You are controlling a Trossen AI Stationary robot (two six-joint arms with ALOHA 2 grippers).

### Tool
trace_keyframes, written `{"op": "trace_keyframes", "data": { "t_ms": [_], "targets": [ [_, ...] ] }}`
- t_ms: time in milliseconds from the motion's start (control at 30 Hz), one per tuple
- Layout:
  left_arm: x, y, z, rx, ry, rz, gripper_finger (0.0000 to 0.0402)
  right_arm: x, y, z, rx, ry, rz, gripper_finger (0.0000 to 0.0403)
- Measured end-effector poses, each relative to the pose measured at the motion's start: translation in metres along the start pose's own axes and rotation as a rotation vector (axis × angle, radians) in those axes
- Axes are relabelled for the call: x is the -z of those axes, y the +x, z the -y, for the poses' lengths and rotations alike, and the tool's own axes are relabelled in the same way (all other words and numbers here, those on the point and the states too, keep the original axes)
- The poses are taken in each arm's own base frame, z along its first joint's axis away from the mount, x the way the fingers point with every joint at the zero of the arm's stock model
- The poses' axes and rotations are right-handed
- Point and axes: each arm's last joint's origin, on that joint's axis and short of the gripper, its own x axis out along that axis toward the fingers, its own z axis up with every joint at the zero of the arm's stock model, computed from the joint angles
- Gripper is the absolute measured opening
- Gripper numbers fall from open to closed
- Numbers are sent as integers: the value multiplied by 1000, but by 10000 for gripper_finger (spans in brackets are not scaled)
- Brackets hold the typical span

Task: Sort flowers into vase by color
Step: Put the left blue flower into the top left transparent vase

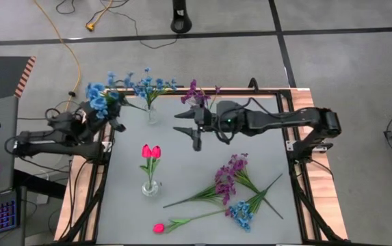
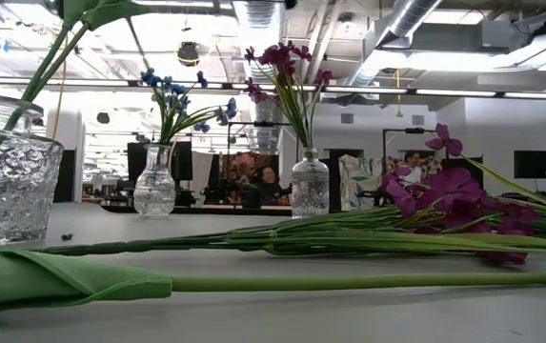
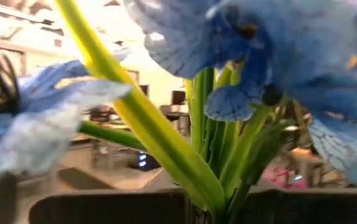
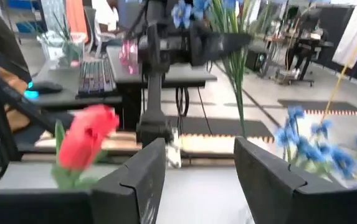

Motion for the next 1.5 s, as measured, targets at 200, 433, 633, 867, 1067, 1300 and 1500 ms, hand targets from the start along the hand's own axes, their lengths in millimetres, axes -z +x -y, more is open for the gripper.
{"op": "trace_keyframes", "data": {
  "t_ms": [200,433,633,867,1067,1300,1500],
  "targets": [
    [8,-6,-10,-128,67,-97,2,24,-30,5,12,71,-43,209],
    [16,-4,-18,-231,66,-151,2,39,-44,20,61,152,-33,209],
    [18,3,-24,-264,48,-117,2,43,-41,30,92,162,-23,210],
    [54,14,-33,-294,25,-21,2,47,-34,35,110,168,0,210],
    [72,16,-44,-308,-21,-44,2,46,-35,37,116,175,10,210],
    [80,27,-49,-244,-81,-49,2,48,-35,43,134,210,-2,210],
    [75,31,-50,-232,-65,22,2,48,-35,43,133,210,-2,210]
  ]
}}
